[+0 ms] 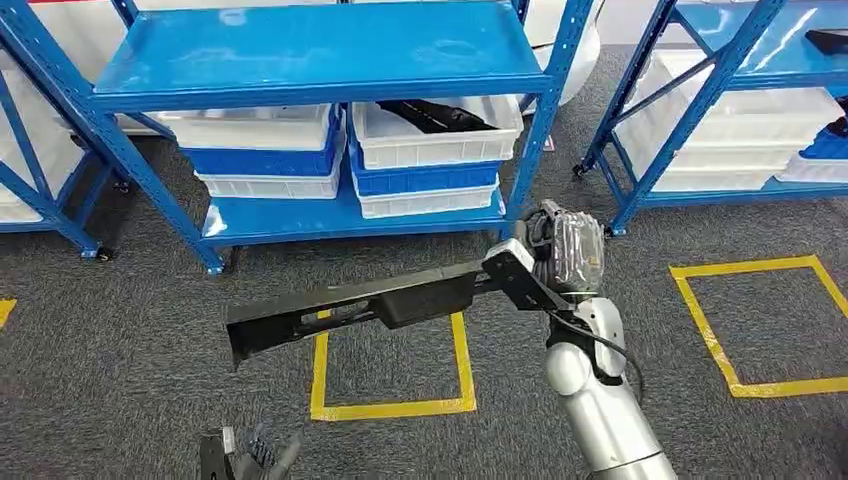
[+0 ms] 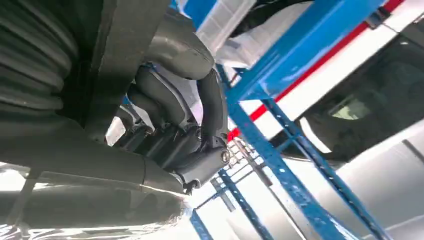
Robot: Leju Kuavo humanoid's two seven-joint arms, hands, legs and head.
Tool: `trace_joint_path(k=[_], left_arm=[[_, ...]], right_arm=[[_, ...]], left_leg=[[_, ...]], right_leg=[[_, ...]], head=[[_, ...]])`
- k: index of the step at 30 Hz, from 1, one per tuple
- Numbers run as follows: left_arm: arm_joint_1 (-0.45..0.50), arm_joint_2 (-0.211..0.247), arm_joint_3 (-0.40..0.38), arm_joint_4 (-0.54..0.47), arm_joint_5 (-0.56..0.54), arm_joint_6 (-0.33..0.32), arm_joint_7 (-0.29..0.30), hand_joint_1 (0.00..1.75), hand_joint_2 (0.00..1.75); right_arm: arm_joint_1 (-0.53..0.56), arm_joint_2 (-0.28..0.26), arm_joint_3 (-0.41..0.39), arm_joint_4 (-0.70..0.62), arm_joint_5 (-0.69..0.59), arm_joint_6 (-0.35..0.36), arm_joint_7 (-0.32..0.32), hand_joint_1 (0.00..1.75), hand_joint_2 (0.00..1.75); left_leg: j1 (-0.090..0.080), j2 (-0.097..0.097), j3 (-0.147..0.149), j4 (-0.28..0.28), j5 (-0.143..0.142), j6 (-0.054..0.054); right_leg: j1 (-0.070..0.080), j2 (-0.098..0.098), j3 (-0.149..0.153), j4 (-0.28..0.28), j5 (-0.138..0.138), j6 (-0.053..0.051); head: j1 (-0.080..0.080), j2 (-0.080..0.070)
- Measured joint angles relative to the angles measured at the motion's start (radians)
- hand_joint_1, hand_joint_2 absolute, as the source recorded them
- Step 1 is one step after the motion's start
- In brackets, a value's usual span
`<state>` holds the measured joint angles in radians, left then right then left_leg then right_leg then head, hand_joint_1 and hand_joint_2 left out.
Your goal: Take the parts from the cabinet and place them on the table.
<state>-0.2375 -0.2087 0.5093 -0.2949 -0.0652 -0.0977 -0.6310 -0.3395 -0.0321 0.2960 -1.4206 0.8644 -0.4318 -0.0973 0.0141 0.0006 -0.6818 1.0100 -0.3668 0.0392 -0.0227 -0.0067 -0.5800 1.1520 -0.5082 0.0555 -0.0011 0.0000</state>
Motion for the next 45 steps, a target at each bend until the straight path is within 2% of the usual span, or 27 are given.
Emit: trace_joint_path(k=[2, 5, 6, 8, 10, 12, 14, 15, 16, 17, 18, 21, 22, 24, 26, 28, 30, 31, 32, 33, 36, 37, 38, 40, 42, 43, 45], left_arm=[[0.0, 0.0, -0.007, 0.0, 0.001, 0.005, 0.001, 0.0, 1.75], [0.0, 0.002, -0.016, 0.0, 0.002, 0.006, 0.004, 0.0, 1.75], [0.001, 0.003, -0.016, 0.0, 0.003, 0.007, 0.005, 0.0, 1.75], [0.001, 0.005, -0.018, 0.0, 0.004, 0.008, 0.006, 0.0, 1.75], [0.0, 0.005, -0.022, 0.0, 0.004, 0.007, 0.008, 0.0, 1.75], [0.002, 0.005, -0.026, 0.0, 0.004, 0.005, 0.008, 0.0, 1.75], [0.003, 0.005, -0.033, 0.0, 0.004, 0.004, 0.008, 0.0, 1.75], [0.003, 0.005, -0.037, 0.0, 0.004, 0.003, 0.008, 0.0, 1.75], [0.002, 0.005, -0.041, 0.0, 0.003, 0.003, 0.008, 0.0, 1.75], [0.001, 0.007, -0.042, -0.001, 0.003, 0.002, 0.007, 0.0, 1.75], [0.0, 0.006, -0.043, -0.001, 0.003, 0.002, 0.005, 0.0, 1.75], [0.001, 0.007, -0.046, -0.001, 0.003, 0.0, 0.004, 0.0, 1.75], [-0.002, 0.006, -0.047, -0.001, 0.003, 0.0, 0.003, 0.0, 1.75], [-0.003, 0.005, -0.048, -0.001, 0.003, 0.0, 0.003, 0.0, 1.75], [0.0, 0.003, -0.049, -0.001, 0.005, 0.0, 0.002, 0.0, 1.75], [0.0, 0.003, -0.052, -0.001, 0.008, 0.0, 0.001, 0.0, 1.75], [0.0, 0.002, -0.06, -0.001, 0.015, 0.002, 0.0, 0.0, 1.75], [0.0, 0.001, -0.063, -0.001, 0.022, 0.003, -0.001, 0.0, 1.75], [0.0, 0.002, -0.064, -0.003, 0.024, 0.005, -0.003, 0.0, 1.75], [-0.001, 0.001, -0.064, -0.005, 0.032, 0.006, -0.007, 0.0, 1.75], [0.002, 0.002, -0.064, -0.005, 0.057, 0.014, -0.016, 0.0, 1.75], [0.006, 0.003, -0.064, -0.005, 0.063, 0.014, -0.018, 0.0, 1.75], [0.009, 0.004, -0.063, -0.006, 0.065, 0.015, -0.019, 0.0, 1.75], [0.012, 0.005, -0.063, -0.01, 0.07, 0.014, -0.022, 0.0, 1.75], [0.013, 0.006, -0.063, -0.012, 0.073, 0.014, -0.023, 0.0, 1.75], [0.014, 0.006, -0.063, -0.012, 0.073, 0.014, -0.023, 0.0, 1.75], [0.016, 0.009, -0.064, -0.014, 0.073, 0.014, -0.021, 0.0, 1.75]], right_arm=[[0.005, -0.002, -0.002, -0.002, -0.002, -0.005, -0.001, 1.75, 1.75], [0.031, -0.003, -0.007, -0.005, -0.004, -0.014, -0.001, 1.75, 1.75], [0.038, -0.004, -0.007, -0.005, -0.003, -0.015, -0.001, 1.75, 1.75], [0.042, -0.002, -0.008, -0.006, -0.003, -0.017, -0.001, 1.75, 1.75], [0.046, 0.0, -0.009, -0.009, -0.003, -0.017, -0.001, 1.75, 1.75], [0.056, 0.0, -0.009, -0.009, 0.0, -0.019, -0.001, 1.75, 1.75], [0.077, 0.0, -0.012, -0.018, 0.005, -0.024, -0.001, 1.75, 1.75], [0.091, 0.0, -0.015, -0.027, 0.008, -0.026, -0.001, 1.75, 1.75], [0.099, 0.0, -0.016, -0.035, 0.01, -0.027, -0.001, 1.75, 1.75], [0.104, 0.0, -0.017, -0.04, 0.012, -0.031, -0.002, 1.75, 1.75], [0.106, 0.0, -0.019, -0.043, 0.013, -0.033, -0.002, 1.75, 1.75], [0.114, 0.002, -0.021, -0.054, 0.013, -0.035, -0.004, 1.75, 1.75], [0.117, 0.001, -0.026, -0.057, 0.013, -0.035, -0.004, 1.75, 1.75], [0.119, 0.001, -0.031, -0.061, 0.012, -0.038, -0.005, 1.75, 1.75], [0.132, 0.0, -0.036, -0.062, 0.013, -0.039, -0.005, 1.75, 1.75], [0.148, 0.0, -0.042, -0.066, 0.017, -0.04, -0.006, 1.75, 1.75], [0.156, 0.0, -0.048, -0.076, 0.022, -0.04, -0.008, 1.75, 1.75], [0.158, 0.001, -0.05, -0.081, 0.026, -0.04, -0.009, 1.75, 1.75], [0.157, 0.001, -0.051, -0.086, 0.03, -0.039, -0.01, 1.75, 1.75], [0.158, 0.003, -0.051, -0.092, 0.032, -0.036, -0.011, 1.75, 1.75], [0.15, 0.016, -0.052, -0.093, 0.038, -0.011, -0.003, 1.75, 1.75], [0.145, 0.02, -0.052, -0.092, 0.04, -0.003, 0.004, 1.75, 1.75], [0.14, 0.025, -0.051, -0.092, 0.043, 0.003, 0.007, 1.75, 1.75], [0.123, 0.032, -0.051, -0.092, 0.045, 0.003, 0.012, 1.75, 1.75], [0.113, 0.033, -0.051, -0.092, 0.045, 0.004, 0.014, 1.75, 1.75], [0.112, 0.033, -0.051, -0.092, 0.044, 0.005, 0.019, 1.75, 1.75], [0.101, 0.03, -0.053, -0.092, 0.036, 0.006, 0.027, 1.75, 1.75]], left_leg=[[-0.006, 0.001, -0.018, 0.003, 0.021, -0.014], [-0.007, -0.001, -0.018, -0.004, 0.05, -0.021], [-0.005, -0.004, -0.024, -0.002, 0.051, -0.028], [0.0, -0.002, -0.043, 0.065, -0.054, -0.039], [0.0, -0.003, -0.079, 0.22, -0.168, -0.045], [0.0, -0.003, -0.086, 0.321, -0.192, -0.046], [0.0, -0.003, -0.025, 0.278, -0.129, -0.039], [-0.002, -0.003, 0.043, 0.195, -0.101, -0.03], [-0.005, -0.006, 0.108, 0.11, -0.102, -0.02], [-0.009, -0.008, 0.16, 0.028, -0.145, -0.007], [-0.012, -0.007, 0.174, -0.005, -0.149, -0.009], [-0.023, -0.005, 0.164, -0.015, -0.121, 0.013], [-0.011, 0.006, 0.161, -0.032, -0.098, 0.016], [-0.011, 0.004, 0.13, -0.035, -0.073, 0.03], [-0.012, 0.005, 0.101, -0.034, -0.049, 0.025], [-0.011, 0.007, 0.064, -0.033, -0.021, 0.02], [-0.009, 0.007, 0.032, -0.029, 0.002, 0.011], [-0.008, 0.007, 0.019, -0.026, 0.012, 0.005], [-0.013, 0.007, 0.007, -0.021, 0.022, -0.005], [-0.014, 0.009, 0.001, -0.021, 0.034, -0.012], [-0.015, 0.008, -0.01, -0.024, 0.064, -0.018], [-0.006, 0.006, -0.021, -0.017, 0.054, -0.022], [-0.005, 0.004, -0.031, 0.011, 0.001, -0.028], [-0.002, 0.0, -0.07, 0.16, -0.137, -0.037], [-0.001, 0.0, -0.09, 0.297, -0.194, -0.045], [0.001, 0.0, -0.077, 0.316, -0.179, -0.046], [0.006, 0.0, 0.0, 0.242, -0.118, -0.045]], right_leg=[[0.01, 0.005, 0.105, -0.159, -0.035, -0.013], [0.014, 0.011, 0.082, -0.138, -0.018, -0.02], [-0.003, 0.008, 0.065, -0.14, -0.008, -0.034], [-0.005, 0.003, 0.058, -0.139, 0.01, -0.06], [0.002, 0.002, 0.029, -0.138, 0.035, -0.073], [0.008, 0.002, -0.006, -0.137, 0.061, -0.074], [0.011, 0.002, -0.034, -0.137, 0.082, -0.072], [0.013, 0.003, -0.045, -0.137, 0.092, -0.069], [0.013, 0.003, -0.05, -0.137, 0.099, -0.067], [0.015, 0.003, -0.057, -0.137, 0.107, -0.06], [0.016, 0.001, -0.058, -0.137, 0.114, -0.052], [0.013, 0.003, -0.058, -0.155, 0.145, -0.027], [0.016, 0.004, -0.068, -0.141, 0.126, -0.027], [0.015, 0.006, -0.109, -0.045, 0.02, -0.046], [0.009, 0.006, -0.131, 0.084, -0.054, -0.045], [0.002, 0.006, -0.115, 0.14, -0.035, -0.017], [-0.006, 0.006, -0.04, 0.061, 0.024, 0.011], [-0.01, 0.005, 0.021, -0.018, 0.034, 0.016], [-0.015, 0.006, 0.084, -0.122, -0.012, 0.009], [0.007, 0.011, 0.112, -0.171, -0.028, -0.006], [0.004, 0.009, 0.084, -0.155, -0.008, -0.027], [-0.016, 0.006, 0.075, -0.154, 0.004, -0.04], [-0.01, 0.005, 0.063, -0.155, 0.013, -0.051], [-0.006, 0.002, 0.037, -0.153, 0.037, -0.07], [0.0, -0.002, 0.01, -0.151, 0.059, -0.071], [0.0, -0.003, -0.005, -0.15, 0.069, -0.069], [-0.001, -0.003, -0.033, -0.144, 0.087, -0.065]], head=[[0.0, 0.0], [-0.003, 0.0], [-0.005, 0.0], [-0.007, 0.0], [-0.008, 0.0], [-0.009, 0.0], [-0.01, 0.0], [-0.008, 0.0], [-0.009, 0.0], [-0.008, 0.0], [-0.005, 0.0], [-0.006, 0.0], [-0.008, 0.0], [0.005, 0.0], [0.006, 0.0], [0.012, 0.0], [0.012, 0.0], [0.011, 0.0], [0.013, 0.0], [0.01, 0.0], [0.007, 0.0], [0.004, 0.0], [0.003, 0.0], [-0.001, 0.0], [-0.001, 0.0], [-0.001, 0.0], [-0.001, 0.0]])
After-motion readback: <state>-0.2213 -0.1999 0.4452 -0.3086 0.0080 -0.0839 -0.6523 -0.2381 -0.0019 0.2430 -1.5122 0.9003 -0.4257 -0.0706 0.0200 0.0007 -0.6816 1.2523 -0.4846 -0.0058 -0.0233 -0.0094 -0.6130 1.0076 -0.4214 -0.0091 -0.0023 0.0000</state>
